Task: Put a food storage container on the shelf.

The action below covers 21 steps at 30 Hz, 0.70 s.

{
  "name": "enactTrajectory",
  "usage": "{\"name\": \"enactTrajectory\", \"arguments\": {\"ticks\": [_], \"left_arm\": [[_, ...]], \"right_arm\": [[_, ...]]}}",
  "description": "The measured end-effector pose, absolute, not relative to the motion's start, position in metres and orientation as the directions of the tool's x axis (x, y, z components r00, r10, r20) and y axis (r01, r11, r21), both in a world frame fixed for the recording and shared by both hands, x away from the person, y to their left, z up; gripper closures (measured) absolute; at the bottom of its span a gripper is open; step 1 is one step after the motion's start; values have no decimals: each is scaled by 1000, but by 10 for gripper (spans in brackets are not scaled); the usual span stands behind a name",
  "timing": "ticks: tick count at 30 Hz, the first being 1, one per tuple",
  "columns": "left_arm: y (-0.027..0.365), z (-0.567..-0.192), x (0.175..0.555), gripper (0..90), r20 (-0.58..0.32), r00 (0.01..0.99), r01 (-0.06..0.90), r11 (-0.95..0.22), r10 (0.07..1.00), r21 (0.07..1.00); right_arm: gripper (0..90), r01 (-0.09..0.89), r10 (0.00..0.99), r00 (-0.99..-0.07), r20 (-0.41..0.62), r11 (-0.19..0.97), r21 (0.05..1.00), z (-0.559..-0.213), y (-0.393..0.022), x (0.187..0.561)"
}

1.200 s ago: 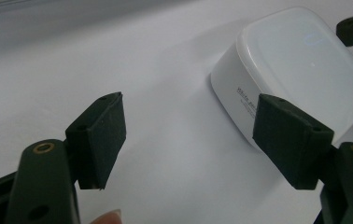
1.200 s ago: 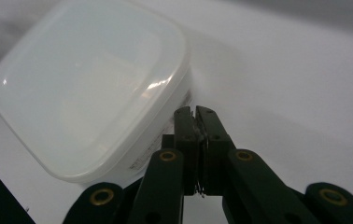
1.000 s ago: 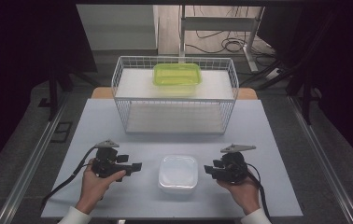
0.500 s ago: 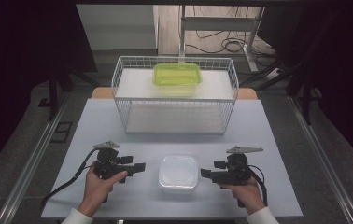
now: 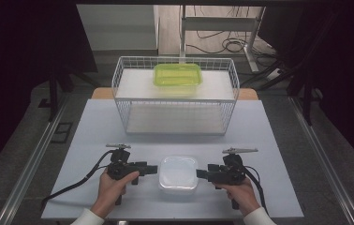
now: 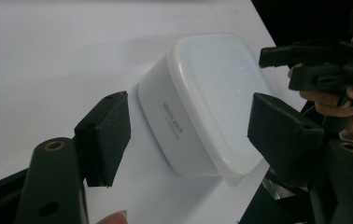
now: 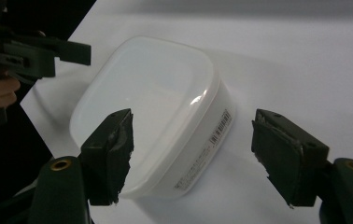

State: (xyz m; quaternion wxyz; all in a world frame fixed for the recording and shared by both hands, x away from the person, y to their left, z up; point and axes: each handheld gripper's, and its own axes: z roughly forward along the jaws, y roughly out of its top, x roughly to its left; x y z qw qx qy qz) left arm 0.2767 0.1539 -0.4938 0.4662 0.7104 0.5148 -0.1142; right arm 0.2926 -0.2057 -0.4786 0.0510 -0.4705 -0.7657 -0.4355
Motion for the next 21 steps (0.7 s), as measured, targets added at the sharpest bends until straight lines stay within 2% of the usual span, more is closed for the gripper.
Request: {"name": "enactTrajectory", "arguments": {"ticks": [10,14,21], "left_arm": [[149,-504,287,325,-710,396,876,-9,582,482],[147,-510,291,368,-728,389,886,-14,564,463],[144,-516,295,480,-757,384,900,-32,529,435]], "right_arm": [[369,799,651,-523,550,149,583,-488,-201,301],[417,805,664,-505,552,131,579,-489,-203,301],[508,837,637,-468,613,98,538,-493,-205,302]]}}
